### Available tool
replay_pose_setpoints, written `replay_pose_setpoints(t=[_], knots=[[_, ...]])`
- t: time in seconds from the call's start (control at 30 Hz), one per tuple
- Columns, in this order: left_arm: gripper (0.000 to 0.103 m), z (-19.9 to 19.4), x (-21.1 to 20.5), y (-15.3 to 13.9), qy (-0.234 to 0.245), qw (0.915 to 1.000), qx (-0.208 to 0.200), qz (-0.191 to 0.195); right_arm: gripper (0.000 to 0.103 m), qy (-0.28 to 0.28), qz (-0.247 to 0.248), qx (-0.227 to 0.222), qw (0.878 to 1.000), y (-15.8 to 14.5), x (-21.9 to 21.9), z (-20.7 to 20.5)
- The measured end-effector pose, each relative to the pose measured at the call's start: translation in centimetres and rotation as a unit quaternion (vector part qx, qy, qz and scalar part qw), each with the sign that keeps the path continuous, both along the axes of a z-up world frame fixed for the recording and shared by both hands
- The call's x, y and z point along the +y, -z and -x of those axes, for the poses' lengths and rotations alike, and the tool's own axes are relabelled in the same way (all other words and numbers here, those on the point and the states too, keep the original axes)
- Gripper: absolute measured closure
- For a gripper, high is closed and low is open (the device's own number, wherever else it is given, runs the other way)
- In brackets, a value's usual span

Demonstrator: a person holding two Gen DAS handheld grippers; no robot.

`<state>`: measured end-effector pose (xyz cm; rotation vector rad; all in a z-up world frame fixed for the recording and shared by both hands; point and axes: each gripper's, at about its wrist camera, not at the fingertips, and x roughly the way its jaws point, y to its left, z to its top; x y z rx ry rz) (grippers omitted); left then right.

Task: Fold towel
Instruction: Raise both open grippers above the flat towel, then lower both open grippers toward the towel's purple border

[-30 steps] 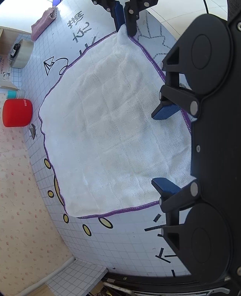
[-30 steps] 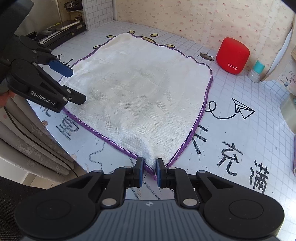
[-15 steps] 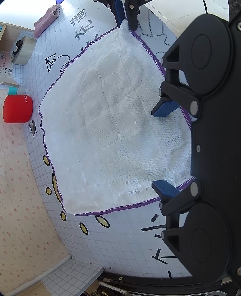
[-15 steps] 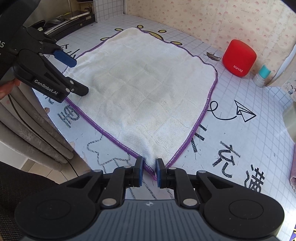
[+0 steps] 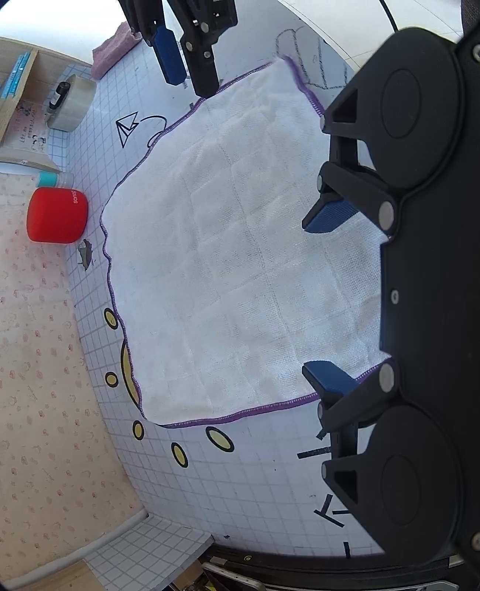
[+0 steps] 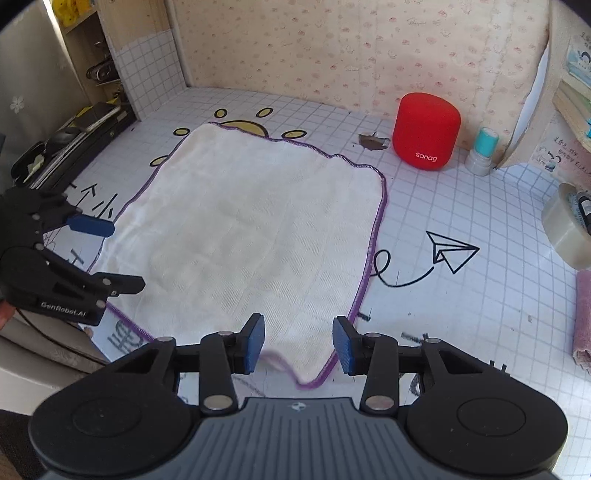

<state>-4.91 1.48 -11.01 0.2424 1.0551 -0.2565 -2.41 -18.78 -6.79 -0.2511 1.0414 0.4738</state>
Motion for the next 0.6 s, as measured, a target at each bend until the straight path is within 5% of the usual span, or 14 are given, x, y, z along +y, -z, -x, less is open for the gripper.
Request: replay_pose_setpoints(t=[0.1,0.6], knots=[[0.024,-0.5,0.2,-0.4,-0.001,1.0000,-0.006,0.002,0.061,-0.001,0.019,-0.007,1.000,-0.5,0.1,-0.4],[0.024,-4.6,-1.5,0.2,0.021,0.9996,-0.016,-0.008,0.057,0.020,-0.033,-0.035,0.999,2.4,2.7,-7.7]])
